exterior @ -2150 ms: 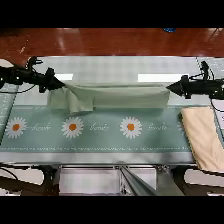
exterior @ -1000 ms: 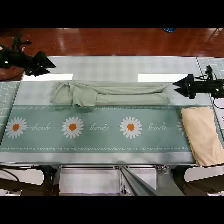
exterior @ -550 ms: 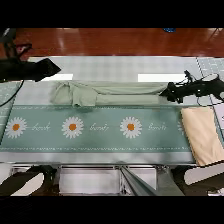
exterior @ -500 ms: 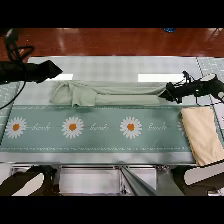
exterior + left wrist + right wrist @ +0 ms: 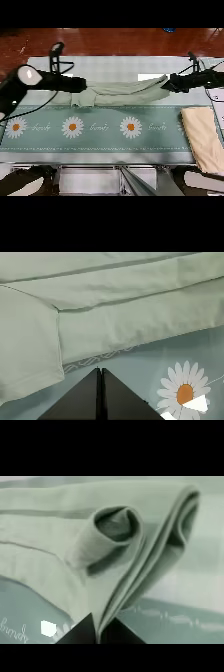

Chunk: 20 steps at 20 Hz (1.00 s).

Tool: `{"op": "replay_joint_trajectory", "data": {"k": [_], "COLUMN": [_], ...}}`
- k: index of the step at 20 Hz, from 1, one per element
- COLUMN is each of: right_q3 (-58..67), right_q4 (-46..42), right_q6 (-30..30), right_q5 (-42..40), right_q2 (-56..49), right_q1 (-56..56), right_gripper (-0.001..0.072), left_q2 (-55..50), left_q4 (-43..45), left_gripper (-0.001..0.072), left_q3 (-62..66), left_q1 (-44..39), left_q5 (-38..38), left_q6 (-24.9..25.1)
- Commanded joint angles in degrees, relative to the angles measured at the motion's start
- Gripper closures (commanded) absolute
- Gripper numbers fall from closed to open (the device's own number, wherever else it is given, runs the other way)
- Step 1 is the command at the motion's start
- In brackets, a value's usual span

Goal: Fold the shirts.

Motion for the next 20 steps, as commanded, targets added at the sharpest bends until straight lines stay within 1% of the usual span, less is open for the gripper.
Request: {"op": "replay_joint_trajectory", "data": {"k": [1,4,7,10,12,13,14,15,17,20], "right_q3": [-8.63,-15.72,-17.73,-17.73,-17.73,-17.73,-17.73,-17.73,-17.73,-17.70], "right_q4": [-2.23,-2.34,-2.16,-1.68,-0.72,-0.28,-0.17,-0.48,-0.35,3.34], "right_q6": [1.57,5.35,8.83,10.58,10.64,10.62,10.58,10.51,10.45,9.53], "right_q5": [0.85,4.42,8.68,9.70,9.75,9.75,9.75,9.46,9.60,9.62], "right_q2": [18.12,33.03,42.95,48.22,49.37,49.37,49.20,49.07,48.63,46.73], "right_q1": [0.26,0.26,0.26,0.24,0.24,0.26,0.26,0.26,0.26,0.26], "right_gripper": [0.0693,0.0694,0.0693,0.0693,0.0694,0.0694,0.0694,0.0694,0.0694,0.0694], "left_q2": [-9.09,-18.88,-27.36,-33.44,-35.69,-36.22,-36.17,-36.04,-35.63,-31.61], "left_q4": [-1.84,-3.54,-4.94,-5.18,-5.49,-6.29,-6.19,-5.81,-2.36,4.17], "left_gripper": [0.0688,0.0689,0.0689,0.0689,0.0689,0.0689,0.0688,0.0689,0.0689,0.0689], "left_q3": [5.01,13.27,21.24,26.05,26.32,26.32,26.34,26.69,28.57,29.83], "left_q1": [-7.76,-14.23,-21.44,-28.35,-32.30,-33.86,-34.93,-35.06,-32.87,-24.87], "left_q5": [1.49,1.01,-2.67,-5.68,-6.05,-6.10,-6.03,-6.36,-9.68,-16.87], "left_q6": [-1.77,-2.40,-3.89,-4.02,-6.60,-6.62,-5.27,-3.63,-4.46,-4.81]}}
